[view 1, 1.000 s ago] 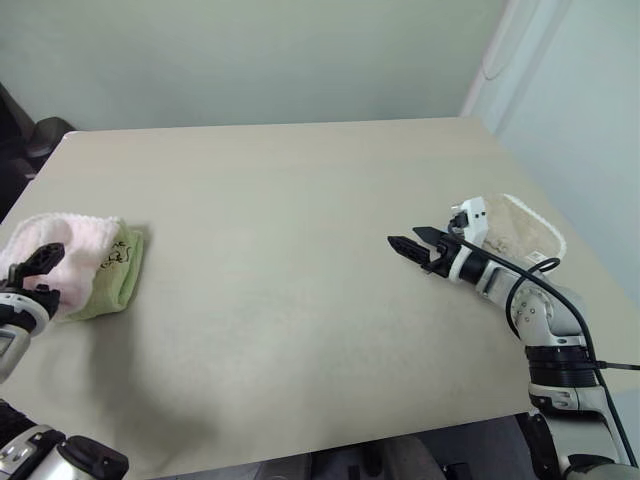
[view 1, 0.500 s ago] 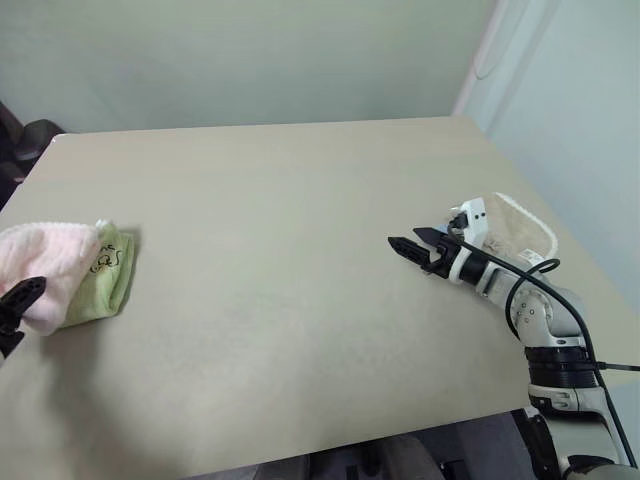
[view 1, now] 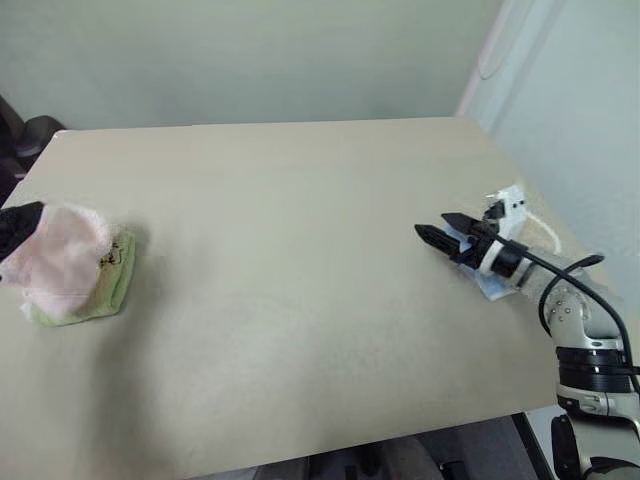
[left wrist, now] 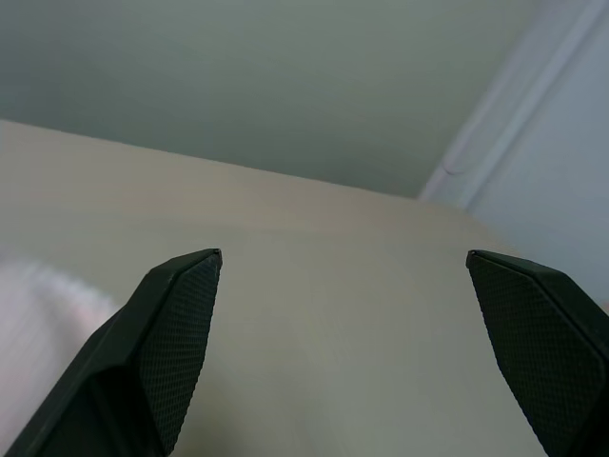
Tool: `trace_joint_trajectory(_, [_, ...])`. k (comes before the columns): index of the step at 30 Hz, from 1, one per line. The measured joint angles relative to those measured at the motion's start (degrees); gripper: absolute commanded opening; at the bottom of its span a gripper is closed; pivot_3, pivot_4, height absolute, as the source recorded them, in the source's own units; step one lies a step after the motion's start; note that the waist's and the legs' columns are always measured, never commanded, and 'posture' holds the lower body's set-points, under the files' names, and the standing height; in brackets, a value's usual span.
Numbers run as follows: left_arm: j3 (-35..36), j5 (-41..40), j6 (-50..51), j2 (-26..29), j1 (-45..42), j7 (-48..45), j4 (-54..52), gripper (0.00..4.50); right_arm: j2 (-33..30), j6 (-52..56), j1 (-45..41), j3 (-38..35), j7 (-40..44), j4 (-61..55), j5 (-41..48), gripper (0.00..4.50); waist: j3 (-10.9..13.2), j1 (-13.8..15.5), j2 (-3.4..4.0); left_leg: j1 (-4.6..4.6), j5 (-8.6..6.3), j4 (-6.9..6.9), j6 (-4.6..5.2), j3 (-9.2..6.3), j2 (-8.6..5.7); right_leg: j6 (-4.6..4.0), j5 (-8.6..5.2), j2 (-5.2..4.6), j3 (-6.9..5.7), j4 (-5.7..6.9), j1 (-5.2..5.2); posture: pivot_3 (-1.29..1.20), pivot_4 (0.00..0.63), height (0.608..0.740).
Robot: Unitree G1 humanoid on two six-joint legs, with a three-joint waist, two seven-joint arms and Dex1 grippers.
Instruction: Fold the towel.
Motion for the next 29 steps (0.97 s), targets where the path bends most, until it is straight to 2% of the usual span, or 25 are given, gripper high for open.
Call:
trace_joint_trajectory(3, [-2.9, 1.7, -0.3, 0.5, -1.0, -0.7, 0.9, 4.48, 0.0, 0.0, 1.3, -0.1, 0.0, -0.3, 0.1, 4.5, 0.0, -0.2, -0.03, 0.0, 0.01, 0.0, -0.01, 0.0, 0.02, 0.1, -0.07, 0.01, -0.01, 0.05, -0.06, 0.0, 0.15, 0.74])
trace_joint_trajectory(8, [-8.9, 2.5, -2.4, 0.4, -7.4, -1.0, -0.7, 4.48, -0.2, -0.7, 1.4, -0.2, 0.1, -0.2, 0.1, 4.5, 0.0, -0.3, -0.03, -0.2, 0.2, 0.07, 0.01, 0.0, 0.02, 0.08, -0.05, 0.0, -0.01, 0.07, -0.19, 0.0, 0.15, 0.74])
trace_joint_trajectory(11, [-16.7, 6.9, -7.1, -0.3, -11.2, -1.7, -1.5, 4.48, -1.4, -1.7, 0.8, -0.2, 1.2, 0.3, 0.0, 4.5, 0.0, -0.1, 0.11, -0.31, 0.27, 0.08, 0.06, 0.0, -0.01, 0.07, -0.04, -0.07, 0.0, 0.07, -0.23, 0.0, 0.15, 0.74])
trace_joint_trajectory(15, [-30.0, 16.6, -16.3, -1.8, -13.4, -5.9, 0.1, 4.48, -4.6, -3.1, 1.1, -0.3, 4.0, 1.0, 0.0, 4.5, 0.0, 0.0, 0.12, -0.33, 0.33, 0.07, 0.08, 0.0, 0.0, 0.05, -0.03, -0.07, -0.03, 0.1, -0.26, 0.0, 0.15, 0.74])
trace_joint_trajectory(19, [-38.1, 22.8, -21.2, -4.0, -14.6, -8.4, 1.0, 4.48, -7.4, -3.2, 3.8, -2.1, 7.4, 0.8, 0.9, 4.5, 0.0, 0.0, 0.07, -0.36, 0.46, 0.05, 0.34, 0.0, 0.0, 0.02, -0.01, -0.07, -0.06, 0.07, -0.25, 0.0, 0.15, 0.74])
trace_joint_trajectory(29, [-40.9, 25.1, -22.9, -4.9, -15.7, -13.2, 2.2, 4.48, -10.2, -3.7, 10.9, -4.8, 10.5, -3.2, 1.9, 4.5, 0.0, -0.2, 0.09, -0.36, 0.49, 0.06, 0.34, 0.02, 0.01, 0.09, -0.05, -0.06, -0.07, 0.01, -0.22, 0.0, 0.15, 0.74])
